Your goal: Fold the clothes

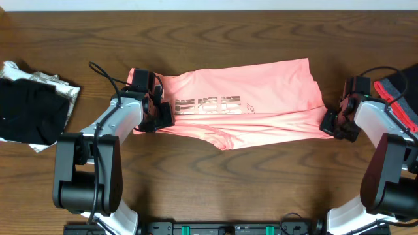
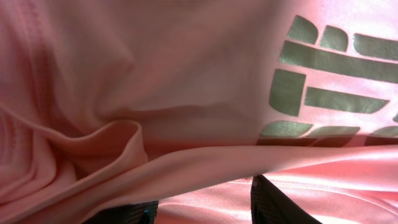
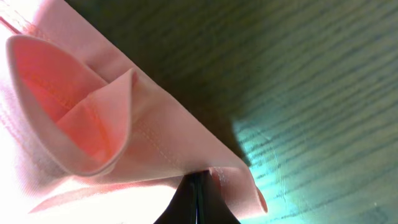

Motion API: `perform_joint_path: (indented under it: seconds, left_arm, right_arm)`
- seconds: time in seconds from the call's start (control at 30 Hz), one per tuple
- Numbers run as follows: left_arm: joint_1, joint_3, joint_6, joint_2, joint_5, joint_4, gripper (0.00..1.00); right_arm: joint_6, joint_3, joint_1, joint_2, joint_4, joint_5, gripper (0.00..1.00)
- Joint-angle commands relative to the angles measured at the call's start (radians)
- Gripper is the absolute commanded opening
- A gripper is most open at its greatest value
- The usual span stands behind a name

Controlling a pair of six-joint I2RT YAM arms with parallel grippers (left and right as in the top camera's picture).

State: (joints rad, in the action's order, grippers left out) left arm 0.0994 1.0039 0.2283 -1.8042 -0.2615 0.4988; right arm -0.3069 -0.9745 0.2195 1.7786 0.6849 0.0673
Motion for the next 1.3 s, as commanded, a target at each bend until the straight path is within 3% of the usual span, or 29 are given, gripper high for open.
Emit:
perform_joint_path:
  seconds: [0.0,0.33,0.47,0.57,0.67,0.8,0.93,1.03,1.27]
  left_arm:
    - [-0.025,-0.066,-0.014,-0.09,0.202,0.011,0.5]
    - [-0.025,-0.004,-0.014,0.103,0.198,0.016,0.6]
    - [-0.025,0.006,-0.014,0.241,0.199,-0.001,0.68]
    - [-0.025,0.006,-0.018,0.332,0.2,-0.042,0.73]
    - [-0.026,0.006,-0.052,0.369,0.212,-0.107,0.74]
    - [-0.029,0.006,-0.052,0.347,0.264,-0.187,0.75]
    - [-0.064,0.006,-0.051,0.282,0.257,-0.248,0.79]
    - [-0.115,0.033,-0.051,0.22,0.165,-0.254,0.79]
    - [-0.213,0.231,-0.052,0.037,-0.01,-0.201,0.79]
  right_arm:
    - [-0.022,0.074,0.019,0.075,0.038,0.028,0.01]
    - [0.009,-0.039,0.019,-0.048,0.061,-0.088,0.04]
    - [0.011,-0.122,0.018,-0.157,0.059,-0.102,0.19]
    - [0.035,-0.16,0.016,-0.229,0.01,-0.102,0.42]
    - [0.035,-0.163,0.016,-0.261,-0.068,-0.102,0.51]
    - [0.06,-0.162,0.015,-0.231,-0.15,-0.123,0.51]
    - [0.153,-0.162,0.015,-0.148,-0.248,-0.3,0.57]
    - [0.227,-0.162,0.015,-0.073,-0.331,-0.437,0.64]
    - [0.227,-0.163,0.015,0.061,-0.496,-0.443,0.65]
